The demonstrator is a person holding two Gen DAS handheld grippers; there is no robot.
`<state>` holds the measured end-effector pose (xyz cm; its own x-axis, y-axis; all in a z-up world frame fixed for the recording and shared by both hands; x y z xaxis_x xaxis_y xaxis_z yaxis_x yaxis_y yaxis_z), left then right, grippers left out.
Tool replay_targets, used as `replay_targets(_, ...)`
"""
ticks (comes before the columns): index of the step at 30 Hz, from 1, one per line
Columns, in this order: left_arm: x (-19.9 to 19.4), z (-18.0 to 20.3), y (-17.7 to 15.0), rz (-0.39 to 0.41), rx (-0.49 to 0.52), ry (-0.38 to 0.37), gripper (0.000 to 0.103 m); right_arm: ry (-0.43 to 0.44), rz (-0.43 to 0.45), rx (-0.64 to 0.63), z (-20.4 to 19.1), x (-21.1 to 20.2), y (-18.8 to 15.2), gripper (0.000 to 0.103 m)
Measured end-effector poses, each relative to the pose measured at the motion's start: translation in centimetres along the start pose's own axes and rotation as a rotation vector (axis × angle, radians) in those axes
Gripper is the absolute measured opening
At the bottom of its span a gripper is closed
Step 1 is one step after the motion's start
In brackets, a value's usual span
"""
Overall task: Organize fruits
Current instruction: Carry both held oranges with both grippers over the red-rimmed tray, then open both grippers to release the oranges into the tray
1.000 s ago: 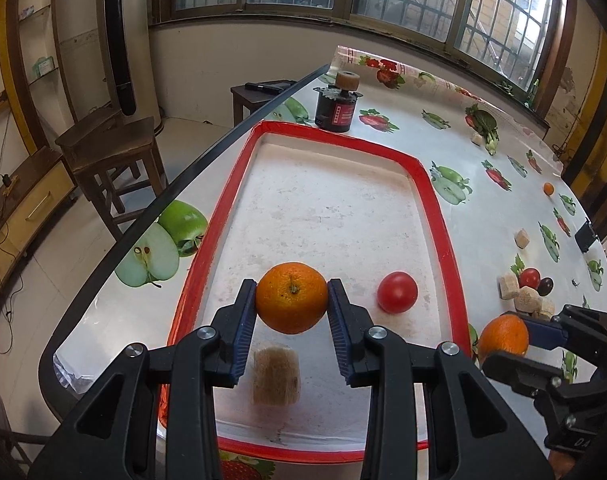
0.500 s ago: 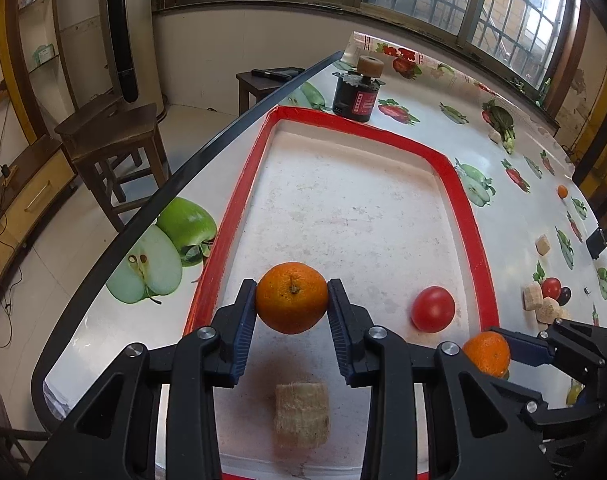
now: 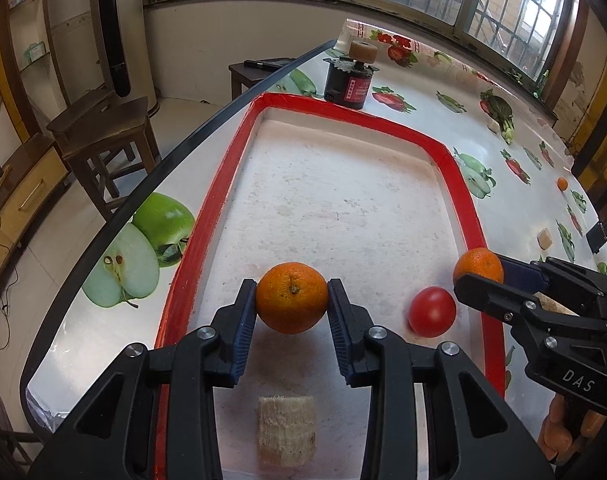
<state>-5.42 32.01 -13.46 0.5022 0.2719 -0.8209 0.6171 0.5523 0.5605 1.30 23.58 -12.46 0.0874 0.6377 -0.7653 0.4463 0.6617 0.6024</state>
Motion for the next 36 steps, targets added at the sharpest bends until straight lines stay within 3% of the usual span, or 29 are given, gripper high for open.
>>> replay_targets(18, 0.9, 0.2, -0.4, -0.029, 0.009, 0.020, 0.034, 0.012, -0.014, 0.022, 0.7, 1.4, 0.2, 0.038)
replay_targets(23, 0.4, 0.0, -0.6, -0.024, 0.017, 0.054, 0.062, 0.007, -0.015, 0.018, 0.6, 1.1, 0.1, 0.045)
replay_targets(36, -1.6, -0.2, -1.5, -0.012, 0.021, 0.078, 0.062, 0.011, 0.028, 0.009, 0.2, -2.0, 0.3, 0.054)
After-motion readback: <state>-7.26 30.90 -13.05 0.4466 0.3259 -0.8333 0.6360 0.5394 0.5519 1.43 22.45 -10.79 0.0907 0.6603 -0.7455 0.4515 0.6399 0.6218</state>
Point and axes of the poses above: each gripper's, at about its wrist camera, not at the fingertips, and x roughly the way its jaws point, z to its right, y to its top, the point moved 10 cm from there along x, roughly the way its jaws point
